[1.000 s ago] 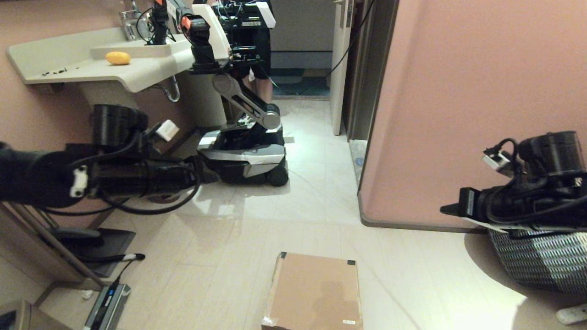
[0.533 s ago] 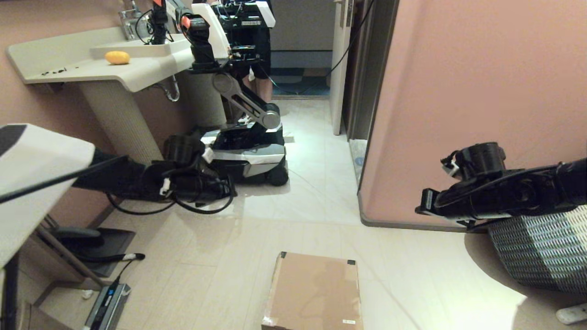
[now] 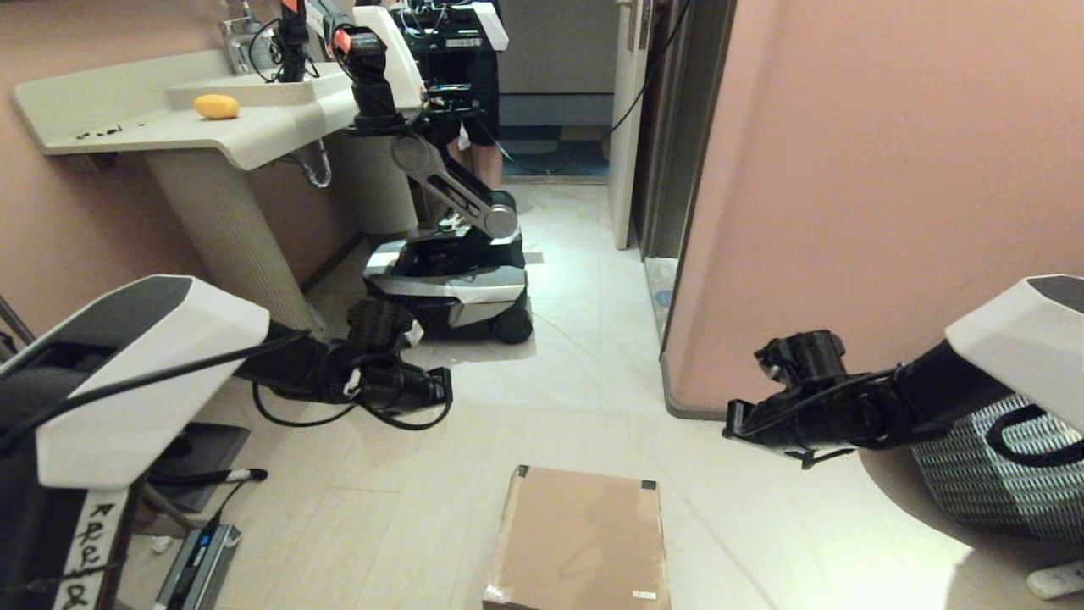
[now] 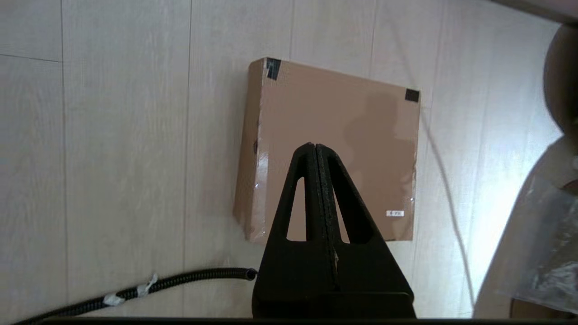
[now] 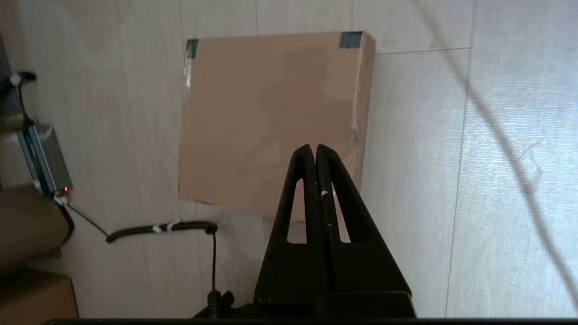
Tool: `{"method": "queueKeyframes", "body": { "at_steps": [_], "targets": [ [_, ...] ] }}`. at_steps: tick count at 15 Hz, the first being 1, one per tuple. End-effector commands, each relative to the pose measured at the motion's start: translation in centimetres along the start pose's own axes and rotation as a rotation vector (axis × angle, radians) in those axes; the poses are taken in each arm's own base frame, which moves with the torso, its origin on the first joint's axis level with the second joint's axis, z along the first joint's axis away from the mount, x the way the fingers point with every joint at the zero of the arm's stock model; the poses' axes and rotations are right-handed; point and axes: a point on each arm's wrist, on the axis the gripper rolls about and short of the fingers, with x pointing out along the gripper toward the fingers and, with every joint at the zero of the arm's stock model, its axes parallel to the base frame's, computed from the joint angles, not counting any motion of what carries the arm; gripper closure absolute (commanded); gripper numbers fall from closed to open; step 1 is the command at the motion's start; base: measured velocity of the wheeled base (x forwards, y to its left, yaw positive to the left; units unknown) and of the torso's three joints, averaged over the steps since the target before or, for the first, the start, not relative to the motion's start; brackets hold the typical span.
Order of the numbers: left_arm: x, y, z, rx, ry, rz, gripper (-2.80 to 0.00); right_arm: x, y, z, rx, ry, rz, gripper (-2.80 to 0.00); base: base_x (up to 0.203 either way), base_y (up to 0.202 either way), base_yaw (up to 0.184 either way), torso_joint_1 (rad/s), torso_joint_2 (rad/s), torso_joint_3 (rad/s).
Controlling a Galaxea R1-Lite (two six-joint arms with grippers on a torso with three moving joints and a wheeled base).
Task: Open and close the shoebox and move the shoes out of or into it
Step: Open the shoe box
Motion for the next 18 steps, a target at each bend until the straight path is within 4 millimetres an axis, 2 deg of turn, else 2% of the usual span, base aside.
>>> {"method": "queueKeyframes", "body": {
  "at_steps": [1, 3, 5, 7, 9, 11, 13, 15, 18],
  "targets": [
    [0.2, -0.4, 0.3, 0.009, -0.012, 0.001, 0.0, 0.3, 0.9, 0.0, -0.011, 0.004, 0.015, 0.0, 0.0, 0.0, 0.0, 0.0, 0.0, 0.0],
    [0.3, -1.1, -0.8, 0.022, 0.029, -0.003, 0.0, 0.8, 0.5, -1.1, 0.003, 0.045, 0.0, 0.0, 0.0, 0.0, 0.0, 0.0, 0.0, 0.0],
    [-0.3, -2.5, -1.6, 0.064, 0.065, -0.016, 0.0, 0.0, 0.6, -1.9, -0.008, 0.065, -0.002, 0.0, 0.0, 0.0, 0.0, 0.0, 0.0, 0.0],
    [0.7, -2.4, -1.4, 0.081, 0.061, -0.015, 0.0, 0.3, 1.4, -0.9, -0.019, 0.03, 0.02, 0.0, 0.0, 0.0, 0.0, 0.0, 0.0, 0.0],
    [0.4, -2.3, -1.4, 0.079, 0.06, -0.015, 0.0, 1.0, 1.4, -0.9, -0.023, 0.034, 0.02, 0.0, 0.0, 0.0, 0.0, 0.0, 0.0, 0.0],
    [0.0, -2.7, -1.3, 0.083, 0.058, -0.025, 0.0, 1.0, 1.6, -0.5, -0.017, 0.021, 0.024, 0.0, 0.0, 0.0, 0.0, 0.0, 0.0, 0.0],
    [-1.1, -3.8, -1.6, 0.096, 0.065, -0.043, 0.0, 0.2, 1.8, -1.9, -0.028, 0.057, 0.018, 0.0, 0.0, 0.0, 0.0, 0.0, 0.0, 0.0],
    [-1.2, -4.6, -2.2, 0.109, 0.082, -0.053, 0.0, -0.2, 2.2, -2.3, -0.029, 0.064, 0.022, 0.0, 0.0, 0.0, 0.0, 0.0, 0.0, 0.0],
    [-2.1, -4.6, -4.5, 0.1, 0.152, -0.042, 0.0, -1.2, 1.6, -4.0, -0.026, 0.108, -0.002, 0.0, 0.0, 0.0, 0.0, 0.001, 0.0, -0.045]
  ]
}}
